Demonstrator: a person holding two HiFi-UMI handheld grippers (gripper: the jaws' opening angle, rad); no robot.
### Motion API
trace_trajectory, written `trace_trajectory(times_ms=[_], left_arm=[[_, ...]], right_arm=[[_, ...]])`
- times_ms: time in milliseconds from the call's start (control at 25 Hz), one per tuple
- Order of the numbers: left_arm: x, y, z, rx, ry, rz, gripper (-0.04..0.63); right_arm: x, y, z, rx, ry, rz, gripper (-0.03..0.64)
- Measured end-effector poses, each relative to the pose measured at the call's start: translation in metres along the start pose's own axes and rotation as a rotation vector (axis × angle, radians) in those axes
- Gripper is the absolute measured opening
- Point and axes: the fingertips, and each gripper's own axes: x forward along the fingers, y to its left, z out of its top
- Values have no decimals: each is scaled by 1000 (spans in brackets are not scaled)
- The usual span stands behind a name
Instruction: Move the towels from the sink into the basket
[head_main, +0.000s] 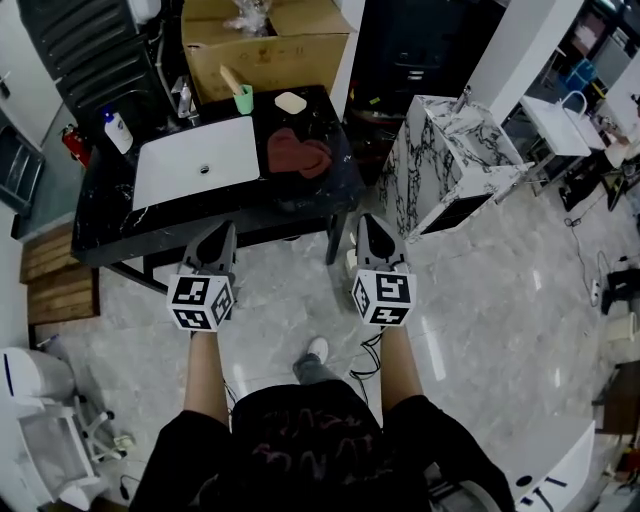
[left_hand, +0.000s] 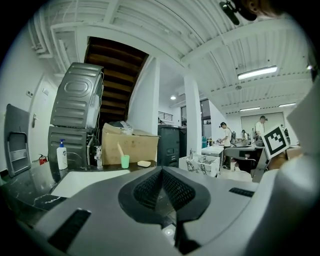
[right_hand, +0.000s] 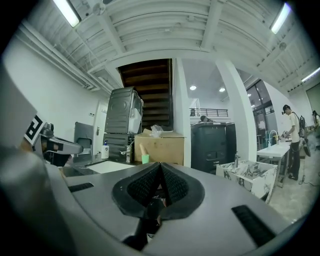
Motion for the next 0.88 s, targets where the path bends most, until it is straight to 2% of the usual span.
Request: trace_trajectory(times_ms=[200,440,880], left_arm=[[48,1,4,2,21,11,9],[82,-2,11,7,34,11,9],[143,2,11,5,54,-35,9]], right_arm=[[45,-27,0,1,5,22,15],[72,-46,1,15,16,42,15],[114,-72,-7,38,34,14,15]])
